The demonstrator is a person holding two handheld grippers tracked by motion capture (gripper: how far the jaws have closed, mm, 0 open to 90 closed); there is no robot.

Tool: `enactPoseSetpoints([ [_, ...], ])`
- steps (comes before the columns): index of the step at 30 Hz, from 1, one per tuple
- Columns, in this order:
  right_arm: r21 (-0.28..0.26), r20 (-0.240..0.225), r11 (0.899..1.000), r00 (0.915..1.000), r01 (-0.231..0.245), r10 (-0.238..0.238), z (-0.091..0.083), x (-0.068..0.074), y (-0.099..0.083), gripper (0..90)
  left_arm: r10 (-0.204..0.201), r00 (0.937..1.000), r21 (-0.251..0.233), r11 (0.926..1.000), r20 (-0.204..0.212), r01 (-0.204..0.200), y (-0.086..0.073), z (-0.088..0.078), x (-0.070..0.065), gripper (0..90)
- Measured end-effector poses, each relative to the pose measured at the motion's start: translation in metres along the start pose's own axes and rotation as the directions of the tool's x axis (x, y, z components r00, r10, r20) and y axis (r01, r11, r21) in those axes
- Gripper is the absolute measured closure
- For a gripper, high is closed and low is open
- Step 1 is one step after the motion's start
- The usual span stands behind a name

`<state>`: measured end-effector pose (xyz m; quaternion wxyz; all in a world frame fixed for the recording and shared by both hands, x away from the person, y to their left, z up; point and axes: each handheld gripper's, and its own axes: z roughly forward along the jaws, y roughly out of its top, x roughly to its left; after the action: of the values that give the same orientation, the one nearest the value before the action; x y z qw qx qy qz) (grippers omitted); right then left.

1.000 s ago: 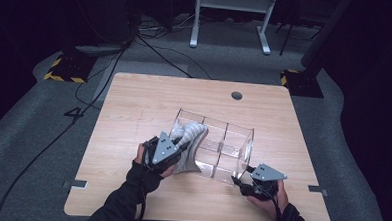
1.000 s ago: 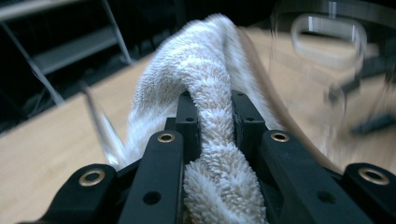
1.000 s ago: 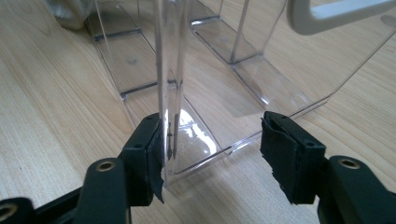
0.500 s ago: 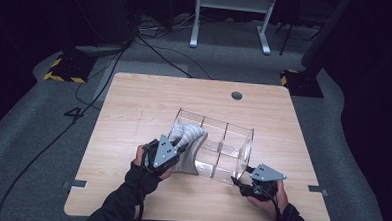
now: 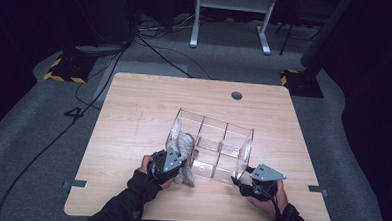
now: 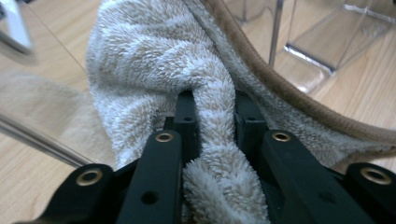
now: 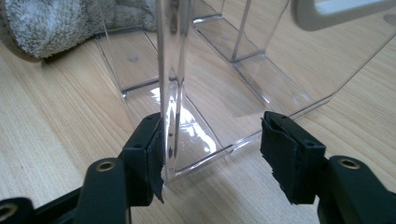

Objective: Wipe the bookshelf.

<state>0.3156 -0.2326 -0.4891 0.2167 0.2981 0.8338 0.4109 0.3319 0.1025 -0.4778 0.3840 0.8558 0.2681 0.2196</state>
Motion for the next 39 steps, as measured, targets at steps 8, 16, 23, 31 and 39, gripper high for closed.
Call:
enactPoseSetpoints([
  [8, 0.006, -0.004, 1.0, 1.0, 0.007, -0.007, 0.0, 0.001, 0.0, 41.8, 0.058, 0.9965, 0.029, 0.9978, 0.06, -0.059, -0.004, -0.006, -0.006, 47.4],
  [16, 0.003, -0.009, 1.0, 0.9999, 0.005, -0.005, 0.001, 0.002, 0.0, 41.8, 0.075, 0.9962, 0.13, 0.9882, 0.044, -0.08, -0.005, 0.008, -0.013, 30.0],
  [23, 0.005, -0.01, 1.0, 0.9999, 0.008, -0.008, 0.001, 0.002, 0.001, 41.8, 0.091, 0.9955, 0.139, 0.9866, -0.025, -0.087, -0.006, 0.01, -0.013, 51.5],
  [31, 0.002, -0.017, 1.0, 0.9998, 0.014, -0.014, 0.002, 0.004, 0.002, 41.9, 0.073, 0.9971, 0.106, 0.9919, -0.02, -0.07, -0.005, 0.003, -0.005, 65.9],
  [39, -0.004, -0.026, 1.0, 0.9995, 0.017, -0.017, 0.002, 0.006, 0.004, 42.3, 0.008, 0.9995, -0.02, 0.9998, -0.029, -0.009, 0.009, -0.025, 0.008, 67.0],
])
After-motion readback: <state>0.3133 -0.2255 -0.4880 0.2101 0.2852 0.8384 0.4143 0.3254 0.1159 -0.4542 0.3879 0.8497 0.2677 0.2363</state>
